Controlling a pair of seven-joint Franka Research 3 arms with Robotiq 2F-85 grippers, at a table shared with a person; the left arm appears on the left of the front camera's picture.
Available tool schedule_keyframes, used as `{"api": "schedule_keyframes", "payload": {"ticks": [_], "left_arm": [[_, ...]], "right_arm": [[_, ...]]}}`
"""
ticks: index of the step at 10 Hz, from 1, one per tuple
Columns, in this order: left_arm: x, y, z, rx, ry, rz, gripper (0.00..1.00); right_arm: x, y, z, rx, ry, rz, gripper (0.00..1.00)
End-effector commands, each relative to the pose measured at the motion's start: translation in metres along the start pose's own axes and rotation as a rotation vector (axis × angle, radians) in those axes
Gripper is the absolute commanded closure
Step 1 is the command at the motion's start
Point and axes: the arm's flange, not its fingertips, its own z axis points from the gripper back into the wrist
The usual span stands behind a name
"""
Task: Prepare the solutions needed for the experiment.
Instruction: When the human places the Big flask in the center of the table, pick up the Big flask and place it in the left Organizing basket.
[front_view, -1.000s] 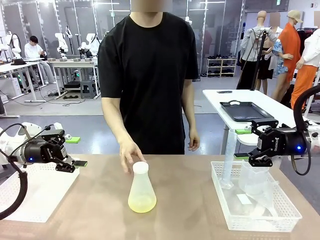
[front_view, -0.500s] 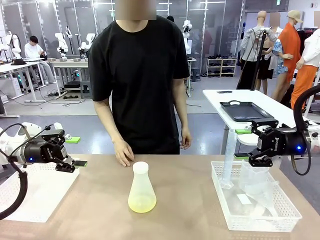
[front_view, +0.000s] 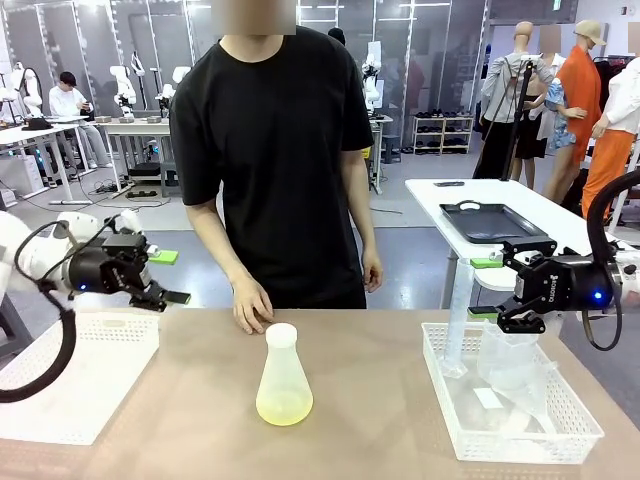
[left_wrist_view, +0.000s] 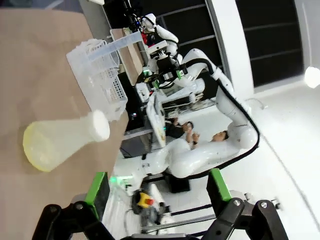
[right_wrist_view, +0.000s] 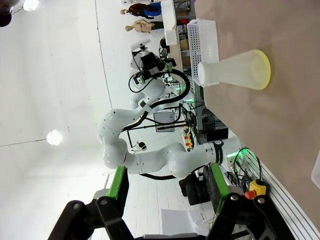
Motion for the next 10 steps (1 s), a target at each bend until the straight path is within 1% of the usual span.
{"api": "schedule_keyframes", "payload": {"ticks": [1,3,4,5,6,7,8,10], "left_arm": [[0.015,-0.009,-0.018,0.085,0.014,-0.179,0.0],[0.027,-0.015,-0.045,0.092,0.107,-0.484,0.0],[0.03,-0.016,-0.056,0.085,0.147,-0.616,0.0],[0.031,-0.018,-0.067,0.094,0.15,-0.699,0.0],[0.033,-0.017,-0.076,0.097,0.143,-0.745,0.0],[0.035,-0.016,-0.083,0.083,0.17,-0.733,0.0],[0.032,-0.027,-0.072,0.08,0.162,-0.685,0.0],[0.032,-0.027,-0.072,0.08,0.162,-0.685,0.0]], "right_arm": [[0.0,0.002,0.0,0.001,0.008,0.003,0.2],[0.0,0.002,0.0,0.001,0.008,0.003,0.2],[0.0,0.002,0.0,0.001,0.008,0.003,0.2],[0.0,0.002,0.0,0.001,0.008,0.003,0.2],[0.0,0.002,0.0,0.001,0.008,0.003,0.2],[0.0,0.002,0.0,0.001,0.008,0.003,0.2],[0.0,0.002,0.0,0.001,0.008,0.003,0.2],[0.0,0.002,0.0,0.001,0.008,0.003,0.2]]}}
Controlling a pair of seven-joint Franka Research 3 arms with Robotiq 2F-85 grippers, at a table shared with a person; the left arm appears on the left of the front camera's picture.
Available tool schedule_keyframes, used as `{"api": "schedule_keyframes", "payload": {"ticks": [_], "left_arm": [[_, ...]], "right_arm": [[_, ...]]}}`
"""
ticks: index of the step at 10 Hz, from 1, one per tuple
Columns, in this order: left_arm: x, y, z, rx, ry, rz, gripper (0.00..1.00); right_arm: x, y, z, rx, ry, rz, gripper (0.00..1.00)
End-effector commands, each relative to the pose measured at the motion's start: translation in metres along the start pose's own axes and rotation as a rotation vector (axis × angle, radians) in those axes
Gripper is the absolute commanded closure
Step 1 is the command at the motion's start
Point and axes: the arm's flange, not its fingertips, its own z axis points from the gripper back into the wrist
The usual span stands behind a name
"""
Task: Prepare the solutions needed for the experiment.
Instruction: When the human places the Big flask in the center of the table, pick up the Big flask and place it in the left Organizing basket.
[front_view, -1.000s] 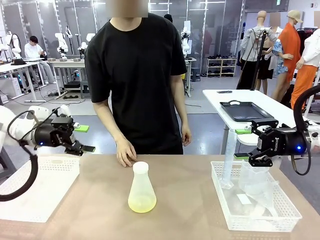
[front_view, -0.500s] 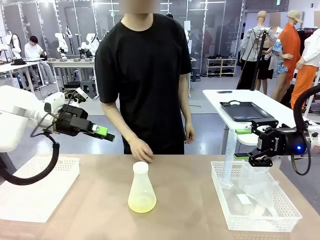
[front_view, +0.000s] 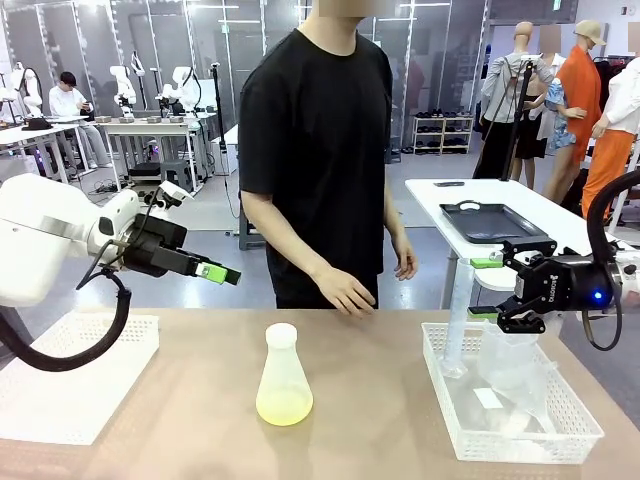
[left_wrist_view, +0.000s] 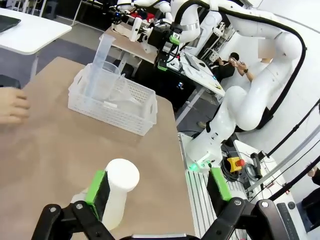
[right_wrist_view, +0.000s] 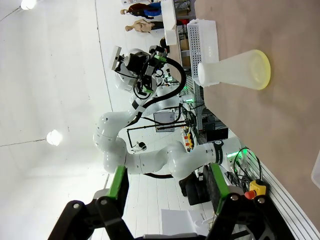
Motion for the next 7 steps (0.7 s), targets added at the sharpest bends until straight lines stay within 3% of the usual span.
{"api": "schedule_keyframes", "payload": {"ticks": [1,4,7], "left_arm": [[0.003,-0.003,0.003,-0.005,-0.003,0.021,0.0],[0.0,0.0,0.002,0.003,-0.002,0.01,0.0],[0.03,0.054,-0.011,-0.01,0.023,-0.178,0.0]], "right_arm": [[0.0,0.002,0.0,0.001,0.008,0.002,0.2],[0.0,0.002,0.0,0.001,0.008,0.002,0.2],[0.0,0.002,0.0,0.001,0.008,0.002,0.2]]}}
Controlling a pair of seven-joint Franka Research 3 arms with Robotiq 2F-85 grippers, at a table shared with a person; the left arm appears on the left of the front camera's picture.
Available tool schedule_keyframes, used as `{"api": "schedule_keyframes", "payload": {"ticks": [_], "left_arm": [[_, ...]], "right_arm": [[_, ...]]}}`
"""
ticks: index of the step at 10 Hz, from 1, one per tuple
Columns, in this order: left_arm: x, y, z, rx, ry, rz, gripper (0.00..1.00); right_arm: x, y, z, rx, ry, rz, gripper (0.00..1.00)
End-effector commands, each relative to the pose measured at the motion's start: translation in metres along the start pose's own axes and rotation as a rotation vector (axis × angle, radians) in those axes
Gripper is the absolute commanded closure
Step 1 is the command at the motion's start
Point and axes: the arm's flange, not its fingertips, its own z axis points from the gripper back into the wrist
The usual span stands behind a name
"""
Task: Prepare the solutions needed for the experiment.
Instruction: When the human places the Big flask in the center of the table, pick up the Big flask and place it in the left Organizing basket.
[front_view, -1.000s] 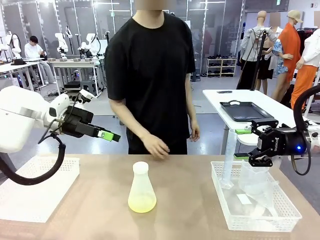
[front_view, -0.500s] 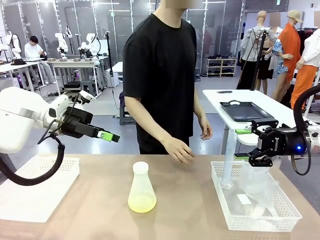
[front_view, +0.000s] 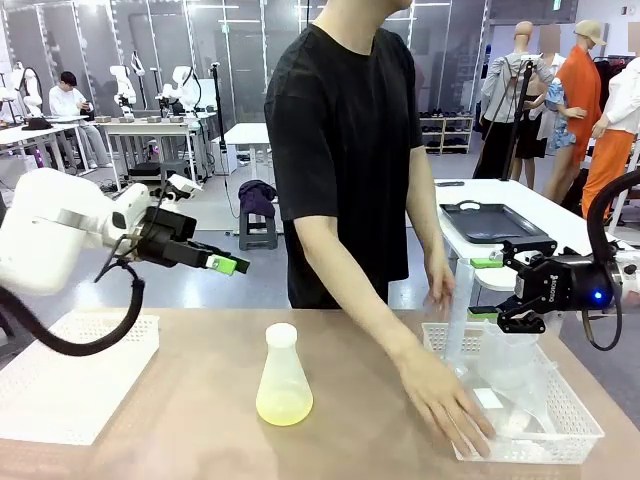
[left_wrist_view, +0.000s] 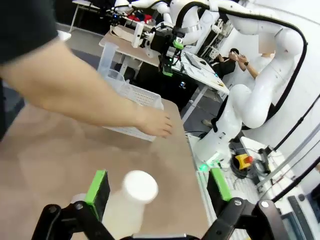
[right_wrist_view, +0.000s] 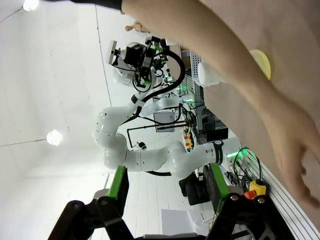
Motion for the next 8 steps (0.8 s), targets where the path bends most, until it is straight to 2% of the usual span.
{"api": "schedule_keyframes", "payload": {"ticks": [1,2,5,6,8], "left_arm": [[0.01,0.043,-0.008,-0.045,0.055,-0.18,0.0],[0.012,0.058,-0.013,-0.027,0.116,-0.259,0.0],[0.026,0.076,-0.03,-0.08,0.135,-0.324,0.0],[0.029,0.08,-0.035,-0.077,0.154,-0.33,0.0],[0.019,0.069,-0.027,-0.068,0.131,-0.289,0.0]], "right_arm": [[0.0,0.002,0.0,0.001,0.008,0.002,0.2],[0.0,0.002,0.0,0.001,0.008,0.002,0.2],[0.0,0.002,0.0,0.001,0.008,0.002,0.2],[0.0,0.002,0.0,0.001,0.008,0.002,0.2],[0.0,0.002,0.0,0.001,0.008,0.002,0.2]]}}
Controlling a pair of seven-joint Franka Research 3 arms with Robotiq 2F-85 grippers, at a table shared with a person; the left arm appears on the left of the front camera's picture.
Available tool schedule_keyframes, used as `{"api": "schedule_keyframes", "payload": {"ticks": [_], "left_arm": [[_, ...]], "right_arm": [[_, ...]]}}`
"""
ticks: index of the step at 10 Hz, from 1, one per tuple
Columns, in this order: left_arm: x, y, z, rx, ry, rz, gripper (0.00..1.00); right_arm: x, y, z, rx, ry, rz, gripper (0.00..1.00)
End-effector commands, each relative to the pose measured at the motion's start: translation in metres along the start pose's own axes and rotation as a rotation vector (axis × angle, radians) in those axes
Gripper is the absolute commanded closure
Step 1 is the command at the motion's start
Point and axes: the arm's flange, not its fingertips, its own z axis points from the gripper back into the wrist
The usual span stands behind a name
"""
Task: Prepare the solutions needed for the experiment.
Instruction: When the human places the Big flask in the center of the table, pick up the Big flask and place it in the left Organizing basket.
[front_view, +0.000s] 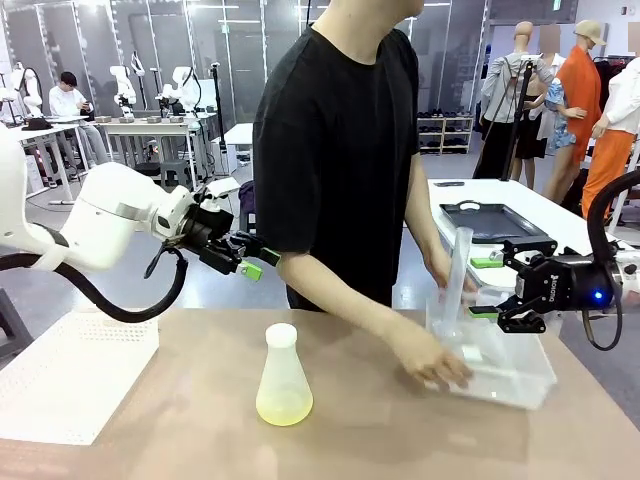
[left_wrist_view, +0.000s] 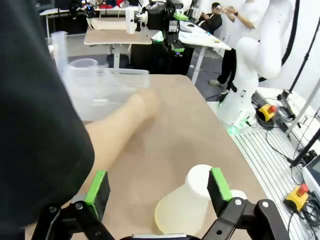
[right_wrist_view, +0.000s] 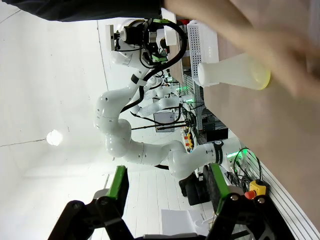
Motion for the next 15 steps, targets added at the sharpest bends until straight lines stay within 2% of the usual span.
{"api": "schedule_keyframes", "payload": {"ticks": [1,4,5,9,10,13,15], "left_arm": [[-0.003,-0.006,0.003,0.005,-0.002,0.012,0.0],[-0.004,0.0,0.003,0.004,-0.001,0.007,0.0],[-0.009,0.021,-0.001,-0.066,-0.078,-0.098,0.0],[-0.031,0.059,-0.024,-0.149,-0.054,-0.341,0.0],[-0.036,0.064,-0.032,-0.204,-0.051,-0.391,0.0],[-0.049,0.067,-0.057,-0.4,-0.091,-0.425,0.0],[-0.057,0.067,-0.063,-0.451,-0.106,-0.388,0.0]], "right_arm": [[0.0,0.002,0.0,0.001,0.009,0.002,0.2],[0.0,0.002,0.0,0.001,0.009,0.002,0.2],[0.0,0.002,0.0,0.001,0.009,0.002,0.2],[0.0,0.002,0.0,0.001,0.009,0.002,0.2],[0.0,0.002,0.0,0.001,0.009,0.002,0.2],[0.0,0.002,0.0,0.001,0.009,0.002,0.2],[0.0,0.002,0.0,0.001,0.009,0.002,0.2]]}}
